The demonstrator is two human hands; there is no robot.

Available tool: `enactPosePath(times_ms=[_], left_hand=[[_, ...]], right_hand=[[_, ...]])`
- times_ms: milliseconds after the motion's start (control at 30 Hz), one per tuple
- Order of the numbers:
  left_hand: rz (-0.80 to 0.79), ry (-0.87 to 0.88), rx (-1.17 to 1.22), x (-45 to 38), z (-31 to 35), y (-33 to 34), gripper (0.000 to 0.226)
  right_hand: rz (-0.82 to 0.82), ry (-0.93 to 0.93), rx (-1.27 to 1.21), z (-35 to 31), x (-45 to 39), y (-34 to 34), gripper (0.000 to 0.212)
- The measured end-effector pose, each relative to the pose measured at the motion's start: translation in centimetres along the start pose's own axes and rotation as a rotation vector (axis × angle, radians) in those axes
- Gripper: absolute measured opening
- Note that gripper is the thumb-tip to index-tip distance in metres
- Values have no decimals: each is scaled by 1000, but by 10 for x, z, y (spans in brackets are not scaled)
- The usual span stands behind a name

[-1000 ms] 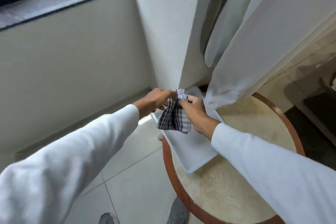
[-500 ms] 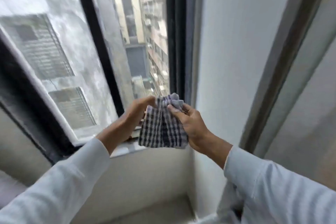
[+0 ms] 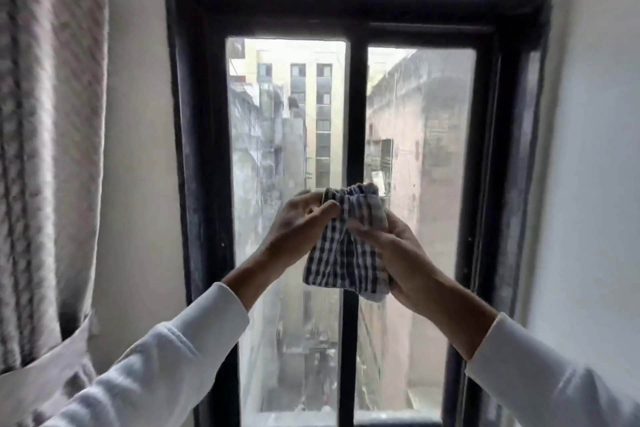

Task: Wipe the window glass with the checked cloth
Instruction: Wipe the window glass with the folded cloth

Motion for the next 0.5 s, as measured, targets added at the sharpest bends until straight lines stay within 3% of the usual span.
enactPosePath(times_ms=[133,233,300,333,433,500], left_hand=[[37,45,-185,-42,-53,-40,26],[442,170,-407,-72,-91,-83,56],[734,271,-504,-87,-107,-106,56],[807,299,-526,-98,-114,-114,57],[874,312,-611,-129,-131,-123,65],[916,290,-765,-140,-143,-125,70]], right_hand=[[118,-19,72,32,-49,11,20],[367,-234,242,50,-86,8,16],[578,-501,508,47,-108,6,20],[625,-649,631,43,-119,10,24],[483,-941,913,38,-161,21,41],[257,-918,1169,67,-184,25,51]])
Point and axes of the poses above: each hand's wrist, its own x-axis away from the middle knuckle, its own y-axis out of the palm, z = x × y, the point moved 4 cm from there along -x, towards the middle knuckle, and after that the axes turned 11 degrees about -x, right-handed, at the moved point
